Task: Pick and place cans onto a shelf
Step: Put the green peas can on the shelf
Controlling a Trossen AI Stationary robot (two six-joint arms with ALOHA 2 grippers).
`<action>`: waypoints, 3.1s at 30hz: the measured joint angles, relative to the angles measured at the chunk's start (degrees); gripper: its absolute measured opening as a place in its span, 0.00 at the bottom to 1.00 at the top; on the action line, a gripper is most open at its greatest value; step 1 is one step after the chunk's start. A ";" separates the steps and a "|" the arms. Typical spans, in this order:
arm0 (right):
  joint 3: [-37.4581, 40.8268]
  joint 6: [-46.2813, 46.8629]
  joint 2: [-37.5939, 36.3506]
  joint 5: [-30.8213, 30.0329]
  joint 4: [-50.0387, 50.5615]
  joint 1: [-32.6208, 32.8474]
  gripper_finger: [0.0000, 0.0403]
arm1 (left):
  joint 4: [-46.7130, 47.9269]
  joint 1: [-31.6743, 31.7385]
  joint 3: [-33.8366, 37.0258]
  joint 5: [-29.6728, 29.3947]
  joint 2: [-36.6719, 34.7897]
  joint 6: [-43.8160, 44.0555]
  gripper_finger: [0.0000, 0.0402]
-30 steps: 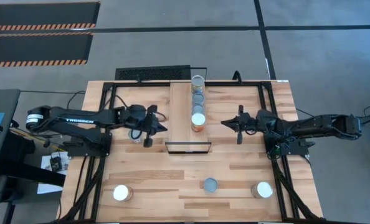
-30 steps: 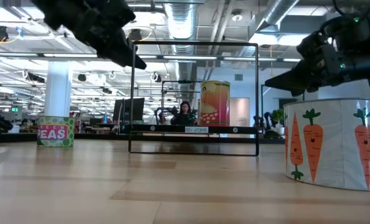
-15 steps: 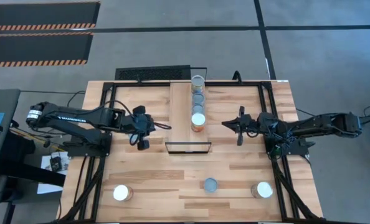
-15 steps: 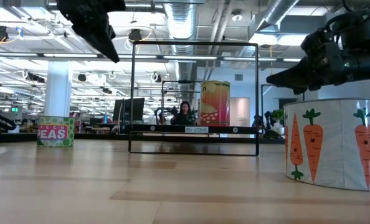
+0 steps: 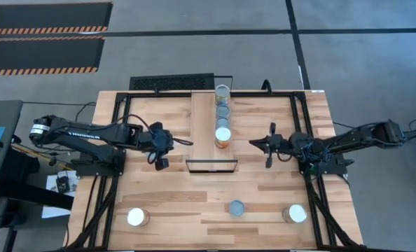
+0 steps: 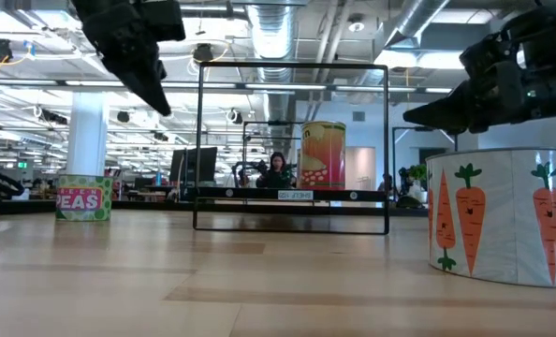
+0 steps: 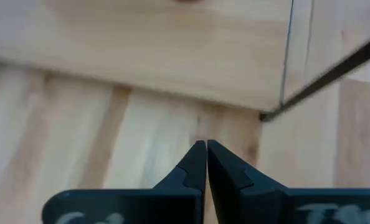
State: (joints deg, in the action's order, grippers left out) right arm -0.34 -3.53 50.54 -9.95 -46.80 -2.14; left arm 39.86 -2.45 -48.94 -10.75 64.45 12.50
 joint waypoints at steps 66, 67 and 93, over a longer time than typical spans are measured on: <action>-0.94 -0.90 0.07 -2.60 1.55 -5.70 0.02 | -25.56 27.63 6.71 15.99 1.97 -22.84 0.00; -0.95 -0.80 0.07 -2.61 1.56 -5.93 0.02 | -25.39 28.00 4.90 16.60 4.58 -24.46 0.00; -1.16 -0.60 0.07 -2.32 3.08 -5.98 0.02 | -11.95 31.47 -28.86 20.26 37.98 -33.15 0.00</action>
State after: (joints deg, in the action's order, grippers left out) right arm -1.50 -4.13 50.61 -12.27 -43.72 -8.12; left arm 27.91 29.02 -77.80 9.51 102.43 -20.65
